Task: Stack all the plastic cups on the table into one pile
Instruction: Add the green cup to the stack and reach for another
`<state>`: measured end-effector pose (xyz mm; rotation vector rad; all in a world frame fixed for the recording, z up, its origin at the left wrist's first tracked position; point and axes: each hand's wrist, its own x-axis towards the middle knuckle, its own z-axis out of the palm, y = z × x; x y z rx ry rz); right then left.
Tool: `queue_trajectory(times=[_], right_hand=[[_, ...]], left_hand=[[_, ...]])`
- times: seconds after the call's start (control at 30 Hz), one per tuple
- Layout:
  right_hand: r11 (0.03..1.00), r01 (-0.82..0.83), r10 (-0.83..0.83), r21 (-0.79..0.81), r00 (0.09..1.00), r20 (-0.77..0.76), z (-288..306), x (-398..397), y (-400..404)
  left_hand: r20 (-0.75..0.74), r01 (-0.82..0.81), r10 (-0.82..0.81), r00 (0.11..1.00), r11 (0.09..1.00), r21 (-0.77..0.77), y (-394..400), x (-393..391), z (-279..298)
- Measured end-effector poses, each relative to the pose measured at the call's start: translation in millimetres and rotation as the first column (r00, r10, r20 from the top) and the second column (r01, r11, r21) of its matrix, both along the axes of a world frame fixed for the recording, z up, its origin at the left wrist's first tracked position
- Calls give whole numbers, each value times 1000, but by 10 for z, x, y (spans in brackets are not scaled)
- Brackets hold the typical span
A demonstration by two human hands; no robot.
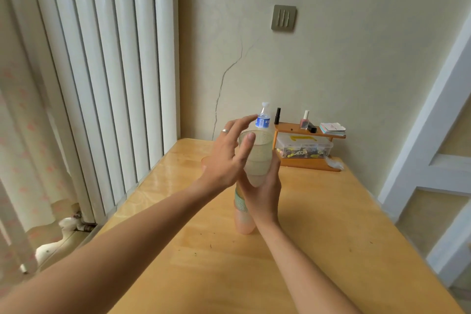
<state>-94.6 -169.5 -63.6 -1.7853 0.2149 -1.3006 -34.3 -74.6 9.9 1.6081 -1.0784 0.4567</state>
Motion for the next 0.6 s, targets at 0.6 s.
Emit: queue_trajectory(times=[0.6], right_hand=[[991, 122, -116, -61, 988, 103, -165, 150, -33]], left_hand=[[-503, -117, 400, 766, 856, 504, -149, 1424, -1090]])
